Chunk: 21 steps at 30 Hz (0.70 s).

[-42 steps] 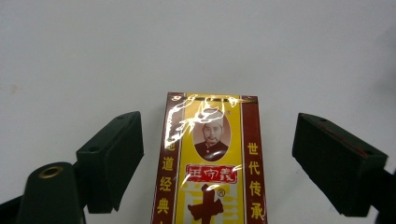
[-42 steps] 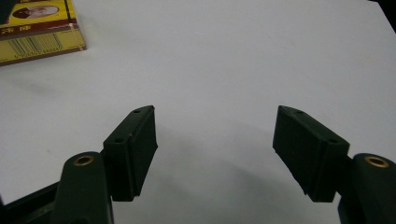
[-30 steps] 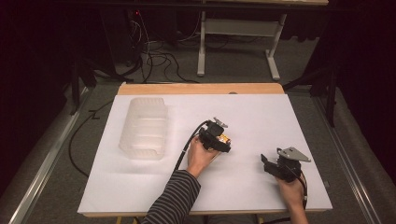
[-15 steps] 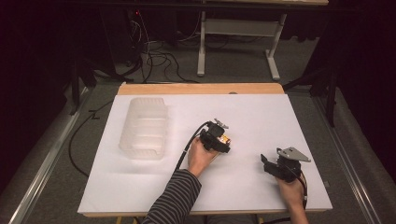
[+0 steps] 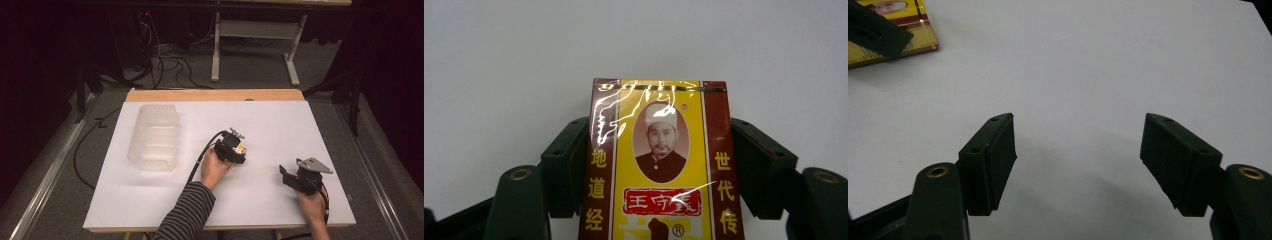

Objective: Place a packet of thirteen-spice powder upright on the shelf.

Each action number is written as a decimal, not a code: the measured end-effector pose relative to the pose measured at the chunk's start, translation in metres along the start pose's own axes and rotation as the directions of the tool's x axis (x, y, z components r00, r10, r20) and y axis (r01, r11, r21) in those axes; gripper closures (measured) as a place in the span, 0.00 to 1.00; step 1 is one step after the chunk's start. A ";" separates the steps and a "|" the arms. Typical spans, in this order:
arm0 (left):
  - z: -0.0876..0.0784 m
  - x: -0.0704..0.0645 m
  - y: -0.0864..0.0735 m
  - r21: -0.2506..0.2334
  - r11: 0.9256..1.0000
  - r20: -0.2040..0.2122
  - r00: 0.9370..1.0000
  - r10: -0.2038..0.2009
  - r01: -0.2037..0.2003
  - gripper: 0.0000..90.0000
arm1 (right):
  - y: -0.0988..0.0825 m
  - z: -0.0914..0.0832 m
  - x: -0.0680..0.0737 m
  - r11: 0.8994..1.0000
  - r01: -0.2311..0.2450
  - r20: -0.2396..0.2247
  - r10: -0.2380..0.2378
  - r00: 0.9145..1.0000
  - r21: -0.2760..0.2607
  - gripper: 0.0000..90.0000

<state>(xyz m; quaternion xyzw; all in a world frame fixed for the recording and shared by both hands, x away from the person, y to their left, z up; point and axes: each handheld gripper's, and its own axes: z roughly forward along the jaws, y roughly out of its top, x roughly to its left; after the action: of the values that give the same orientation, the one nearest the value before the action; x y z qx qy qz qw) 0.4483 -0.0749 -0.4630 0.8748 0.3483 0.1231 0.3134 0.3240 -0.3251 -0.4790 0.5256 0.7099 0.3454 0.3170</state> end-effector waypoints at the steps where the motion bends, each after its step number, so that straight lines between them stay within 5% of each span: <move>1: 0.000 0.000 0.000 0.000 1.000 0.000 1.000 0.000 0.000 0.36 | 0.000 0.000 0.000 1.000 0.001 0.000 -0.001 1.000 0.000 0.34; 21: -0.057 0.008 -0.008 -0.159 0.987 -0.007 1.000 -0.008 0.007 0.37 | 0.000 0.001 0.000 1.000 0.004 0.002 -0.004 1.000 0.000 0.34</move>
<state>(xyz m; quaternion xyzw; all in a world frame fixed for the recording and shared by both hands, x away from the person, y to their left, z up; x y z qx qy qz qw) 0.4252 -0.0386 -0.4239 0.8452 0.3419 0.1529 0.3813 0.3245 -0.3246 -0.4793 0.5246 0.7107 0.3441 0.3182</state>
